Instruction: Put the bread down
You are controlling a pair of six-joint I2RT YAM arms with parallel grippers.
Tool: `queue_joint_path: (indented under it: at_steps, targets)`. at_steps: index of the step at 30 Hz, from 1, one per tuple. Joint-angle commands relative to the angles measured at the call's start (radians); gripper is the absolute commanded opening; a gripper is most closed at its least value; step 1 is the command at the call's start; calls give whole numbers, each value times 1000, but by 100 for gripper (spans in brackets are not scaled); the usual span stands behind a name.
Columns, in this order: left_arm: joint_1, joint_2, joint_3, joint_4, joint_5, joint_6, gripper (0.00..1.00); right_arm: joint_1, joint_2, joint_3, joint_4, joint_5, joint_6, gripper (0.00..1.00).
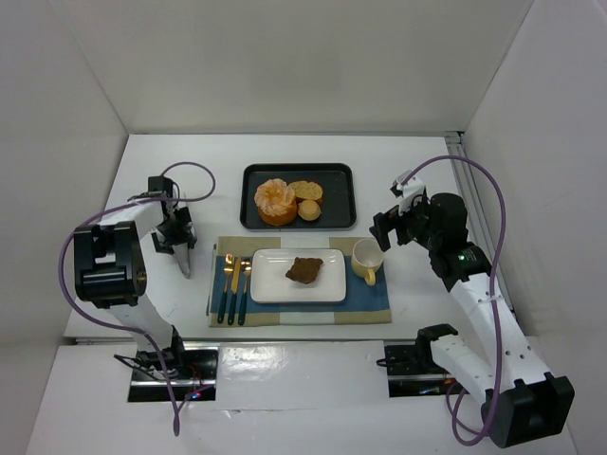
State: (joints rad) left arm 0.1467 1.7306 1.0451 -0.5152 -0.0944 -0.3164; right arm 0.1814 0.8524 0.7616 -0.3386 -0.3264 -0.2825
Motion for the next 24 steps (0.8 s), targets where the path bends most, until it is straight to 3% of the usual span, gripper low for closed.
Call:
queue_joint_path:
  at_steps: [1,5,11,18,24]
  targets:
    - [7,18,-14,-13,27,29,73,7,-21,12,-4,-8,-7,100]
    - [7,29,-14,-13,27,30,78,7,-21,12,-4,-8,-7,100]
    - [7,-87,-5,-11,64,2,100,7,23,31,-25,-30,5,100]
    - [-15,-308,-20,0,169,-38,100,7,27,47,-7,-8,57,100]
    - [-202,-597,-78,40,182,-26,100,7,39,73,-5,27,98,100]
